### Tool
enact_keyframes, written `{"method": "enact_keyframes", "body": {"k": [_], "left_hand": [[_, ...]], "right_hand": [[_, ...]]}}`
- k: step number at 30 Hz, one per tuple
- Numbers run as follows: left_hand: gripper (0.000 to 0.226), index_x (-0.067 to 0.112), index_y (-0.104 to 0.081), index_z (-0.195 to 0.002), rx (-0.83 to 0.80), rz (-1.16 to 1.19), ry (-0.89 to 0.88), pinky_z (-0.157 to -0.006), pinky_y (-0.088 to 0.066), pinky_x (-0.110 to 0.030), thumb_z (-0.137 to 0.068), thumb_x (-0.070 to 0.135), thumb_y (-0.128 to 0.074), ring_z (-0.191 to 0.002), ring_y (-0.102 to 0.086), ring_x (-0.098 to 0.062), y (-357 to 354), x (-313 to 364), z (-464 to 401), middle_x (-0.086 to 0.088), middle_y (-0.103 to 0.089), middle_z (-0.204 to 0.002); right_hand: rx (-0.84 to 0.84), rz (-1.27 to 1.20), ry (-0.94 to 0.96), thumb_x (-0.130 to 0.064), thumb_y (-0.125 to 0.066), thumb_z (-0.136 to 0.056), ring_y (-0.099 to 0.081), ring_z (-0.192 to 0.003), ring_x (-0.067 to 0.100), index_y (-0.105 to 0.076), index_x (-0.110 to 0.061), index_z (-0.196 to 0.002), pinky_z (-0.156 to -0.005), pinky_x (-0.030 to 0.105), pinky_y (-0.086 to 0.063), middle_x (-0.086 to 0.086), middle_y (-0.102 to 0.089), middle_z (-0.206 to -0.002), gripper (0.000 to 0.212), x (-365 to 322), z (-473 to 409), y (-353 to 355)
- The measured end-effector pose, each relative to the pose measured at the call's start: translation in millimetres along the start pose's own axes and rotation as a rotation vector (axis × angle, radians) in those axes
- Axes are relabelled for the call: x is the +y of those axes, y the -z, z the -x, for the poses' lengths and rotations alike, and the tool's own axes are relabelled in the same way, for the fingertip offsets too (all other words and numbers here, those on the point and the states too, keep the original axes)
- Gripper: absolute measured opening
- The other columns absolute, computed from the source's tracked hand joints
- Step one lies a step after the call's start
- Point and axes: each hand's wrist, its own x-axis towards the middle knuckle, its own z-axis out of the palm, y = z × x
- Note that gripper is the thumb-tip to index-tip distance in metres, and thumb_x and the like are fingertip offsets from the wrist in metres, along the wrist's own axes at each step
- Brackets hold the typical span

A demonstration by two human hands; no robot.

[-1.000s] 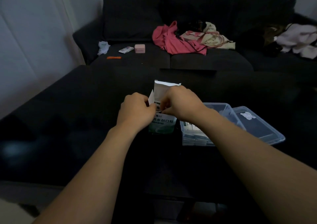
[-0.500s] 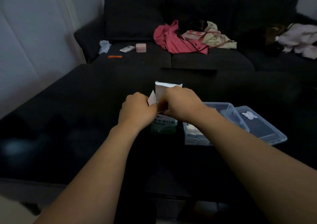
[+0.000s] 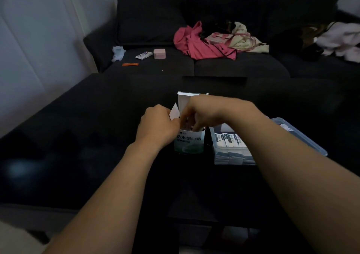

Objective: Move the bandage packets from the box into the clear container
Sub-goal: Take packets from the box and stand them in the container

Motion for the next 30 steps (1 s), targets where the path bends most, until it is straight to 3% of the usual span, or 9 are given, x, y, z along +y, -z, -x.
{"method": "enact_keyframes", "body": {"k": [2, 4, 7, 10, 14, 22, 25, 30], "left_hand": [[0.018, 0.014, -0.070, -0.080, -0.002, -0.007, -0.006, -0.063, -0.057, -0.036, -0.094, 0.023, -0.062, -0.078, -0.069, -0.019, 0, 0, 1, -0.004, -0.070, -0.084], [0.019, 0.012, -0.071, -0.080, -0.001, -0.004, -0.010, -0.063, -0.057, -0.035, -0.094, 0.021, -0.062, -0.074, -0.069, -0.017, -1, 0, 1, -0.003, -0.070, -0.081], [0.020, 0.010, -0.071, -0.079, 0.021, -0.003, -0.029, -0.058, -0.055, -0.035, -0.094, 0.020, -0.061, -0.070, -0.068, -0.018, -3, 0, 2, -0.005, -0.070, -0.078], [0.019, 0.013, -0.070, -0.080, 0.001, -0.016, -0.014, -0.053, -0.047, -0.028, -0.095, 0.022, -0.062, -0.072, -0.067, -0.016, -3, 1, 1, -0.004, -0.069, -0.081], [0.019, 0.016, -0.068, -0.079, 0.009, -0.042, -0.020, -0.050, -0.040, -0.024, -0.095, 0.024, -0.062, -0.071, -0.064, -0.014, -3, 1, 1, -0.003, -0.068, -0.082], [0.017, 0.014, -0.068, -0.085, -0.015, -0.050, -0.023, -0.055, -0.051, -0.029, -0.096, 0.025, -0.062, -0.074, -0.069, -0.016, -2, 1, 1, -0.004, -0.069, -0.085], [0.016, 0.013, -0.069, -0.087, -0.017, -0.037, -0.024, -0.063, -0.058, -0.033, -0.096, 0.025, -0.063, -0.075, -0.070, -0.016, -2, 2, 1, -0.004, -0.070, -0.085], [0.016, 0.015, -0.067, -0.085, -0.030, -0.043, -0.009, -0.060, -0.053, -0.031, -0.096, 0.026, -0.063, -0.076, -0.069, -0.016, -1, 3, 3, -0.005, -0.069, -0.086]], "right_hand": [[-0.072, 0.015, -0.029, -0.006, -0.074, -0.085, -0.060, -0.085, 0.007, -0.069, -0.034, -0.120, -0.078, 0.026, -0.050, -0.017, -0.062, -0.087, 0.045, 2, 3, 6], [-0.109, 0.049, -0.050, -0.006, -0.075, -0.084, -0.061, -0.093, 0.014, -0.068, -0.034, -0.123, -0.086, 0.034, -0.051, -0.017, -0.059, -0.089, 0.049, 3, 3, 8], [-0.066, 0.104, -0.052, -0.005, -0.078, -0.081, -0.060, -0.093, 0.017, -0.071, -0.035, -0.119, -0.079, 0.032, -0.050, -0.015, -0.054, -0.089, 0.048, 2, -3, 1], [0.015, 0.125, -0.059, -0.006, -0.078, -0.080, -0.061, -0.093, 0.020, -0.074, -0.035, -0.111, -0.073, 0.030, -0.051, -0.006, -0.056, -0.103, 0.043, 4, -9, -8], [0.060, 0.143, -0.031, -0.014, -0.075, -0.085, -0.064, -0.079, 0.014, -0.077, -0.032, -0.100, -0.059, 0.025, -0.044, -0.017, -0.055, -0.081, 0.024, 3, -10, -11], [0.171, 0.229, 0.001, -0.030, -0.070, -0.085, -0.062, -0.080, 0.014, -0.073, -0.038, -0.091, -0.059, 0.026, -0.043, -0.013, -0.060, -0.081, 0.010, 1, -9, -17], [0.192, 0.222, 0.005, -0.033, -0.069, -0.085, -0.062, -0.079, 0.012, -0.075, -0.039, -0.096, -0.058, 0.025, -0.043, -0.014, -0.061, -0.082, 0.014, 1, -8, -17], [0.208, 0.228, -0.011, -0.036, -0.070, -0.085, -0.062, -0.079, 0.011, -0.076, -0.038, -0.097, -0.057, 0.025, -0.044, -0.012, -0.067, -0.088, 0.013, 0, -8, -19]]}}
